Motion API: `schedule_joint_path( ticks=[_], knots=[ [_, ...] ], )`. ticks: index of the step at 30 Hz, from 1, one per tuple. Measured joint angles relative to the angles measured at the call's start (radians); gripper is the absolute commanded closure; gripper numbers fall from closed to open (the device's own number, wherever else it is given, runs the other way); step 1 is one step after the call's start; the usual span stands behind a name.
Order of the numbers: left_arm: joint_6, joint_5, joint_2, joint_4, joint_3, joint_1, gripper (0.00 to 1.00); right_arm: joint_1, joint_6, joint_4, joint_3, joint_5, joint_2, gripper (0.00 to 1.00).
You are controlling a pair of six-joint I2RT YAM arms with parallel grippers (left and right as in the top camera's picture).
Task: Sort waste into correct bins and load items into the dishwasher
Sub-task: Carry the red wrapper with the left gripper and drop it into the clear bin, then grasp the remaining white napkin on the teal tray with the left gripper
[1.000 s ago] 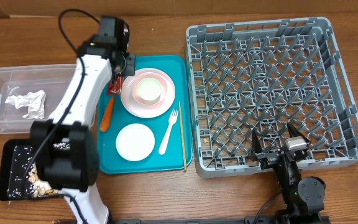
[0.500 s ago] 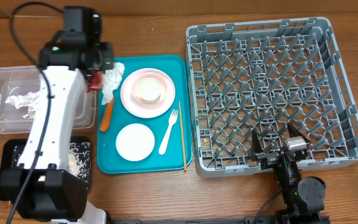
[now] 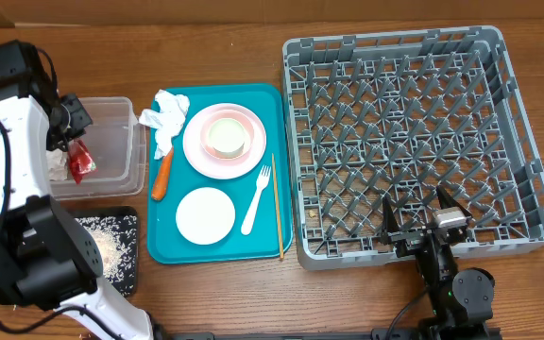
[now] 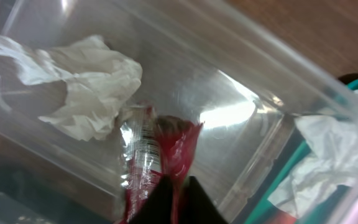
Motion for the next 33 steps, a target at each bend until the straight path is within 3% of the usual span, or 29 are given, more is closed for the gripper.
schedule_joint_path(
  ticks=[1, 6, 12, 14, 15, 20, 26, 29, 33],
  knots=[
    [0.0, 0.008, 0.013, 0.0, 0.0, 0.003, 0.48, 0.0, 0.0, 0.0, 0.0, 0.0, 0.0, 0.0],
    [-0.006, 0.07, 0.019, -0.013, 0.008, 0.005, 0.26, 0.0, 0.0, 0.0, 0.0, 0.0, 0.0, 0.0],
    [-0.016, 0.244, -0.063, -0.048, 0.059, -0.005, 0.12, 0.0, 0.0, 0.0, 0.0, 0.0, 0.0, 0.0],
    [-0.016, 0.279, -0.116, -0.048, 0.065, -0.029, 0.01, 0.0, 0.0, 0.0, 0.0, 0.0, 0.0, 0.0],
    [-0.016, 0.294, -0.148, -0.047, 0.069, -0.052, 0.0, 0.0, 0.0, 0.0, 0.0, 0.0, 0.0, 0.0],
    [-0.008, 0.327, -0.214, -0.01, 0.089, -0.198, 0.0, 0.0, 0.0, 0.0, 0.0, 0.0, 0.0, 0.0],
    [0.025, 0.31, -0.16, 0.018, 0.09, -0.343, 0.27, 0.0, 0.0, 0.0, 0.0, 0.0, 0.0, 0.0],
    [0.045, 0.202, -0.09, 0.019, 0.09, -0.417, 0.48, 0.0, 0.0, 0.0, 0.0, 0.0, 0.0, 0.0],
    [0.062, 0.055, -0.008, 0.015, 0.09, -0.462, 0.46, 0.0, 0.0, 0.0, 0.0, 0.0, 0.0, 0.0]
  ],
)
